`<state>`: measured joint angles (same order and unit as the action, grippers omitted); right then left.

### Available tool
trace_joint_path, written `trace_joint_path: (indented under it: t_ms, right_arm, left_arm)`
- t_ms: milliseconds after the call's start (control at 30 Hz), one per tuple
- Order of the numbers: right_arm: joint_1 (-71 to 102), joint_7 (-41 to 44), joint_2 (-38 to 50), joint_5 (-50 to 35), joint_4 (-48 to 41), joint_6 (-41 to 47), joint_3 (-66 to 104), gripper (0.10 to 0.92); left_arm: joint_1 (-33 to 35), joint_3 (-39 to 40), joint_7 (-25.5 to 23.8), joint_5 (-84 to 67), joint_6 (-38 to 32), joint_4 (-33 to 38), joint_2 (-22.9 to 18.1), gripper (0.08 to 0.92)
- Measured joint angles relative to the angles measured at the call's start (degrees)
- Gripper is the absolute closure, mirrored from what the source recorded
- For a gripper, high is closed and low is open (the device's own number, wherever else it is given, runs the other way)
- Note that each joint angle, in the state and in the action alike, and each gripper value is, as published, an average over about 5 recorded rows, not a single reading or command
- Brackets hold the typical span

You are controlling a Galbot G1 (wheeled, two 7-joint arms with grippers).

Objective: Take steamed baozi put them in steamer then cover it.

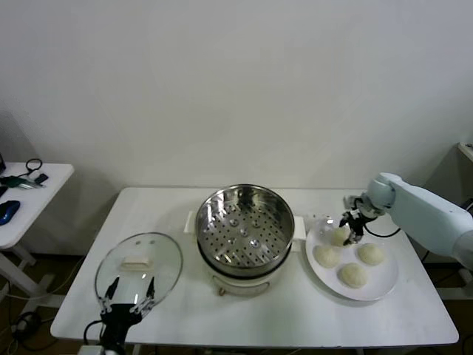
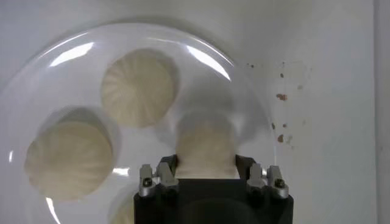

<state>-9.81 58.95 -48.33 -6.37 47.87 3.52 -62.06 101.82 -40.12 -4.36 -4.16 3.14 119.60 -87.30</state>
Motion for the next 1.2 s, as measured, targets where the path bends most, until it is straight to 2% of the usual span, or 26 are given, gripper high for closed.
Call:
trace_joint_path:
  t_ms: [300, 633, 900, 1200]
  right_arm:
    - [-17.7, 2.6, -1.7, -6.2, 7.0, -6.0, -13.2, 0.389]
    - [-37.6, 4.1, -9.6, -12.1, 20.1, -15.7, -23.0, 0.397]
    - [-38.7, 1.6, -16.0, -5.6, 27.8, -22.1, -24.2, 0.397]
    - [-31.4, -2.5, -21.4, 7.1, 24.5, -27.7, -22.9, 0.397]
  left_arm:
    - [0.0, 0.0, 0.0, 0.2, 0.0, 0.0, 0.2, 0.177]
    - [-0.4, 0.0, 0.0, 0.6, 0.2, 0.1, 0.4, 0.177]
    - [0.2, 0.0, 0.2, 1.2, -0.4, 0.1, 0.1, 0.177]
    - [1.0, -0.1, 0.4, 1.8, -1.4, 0.4, -0.1, 0.177]
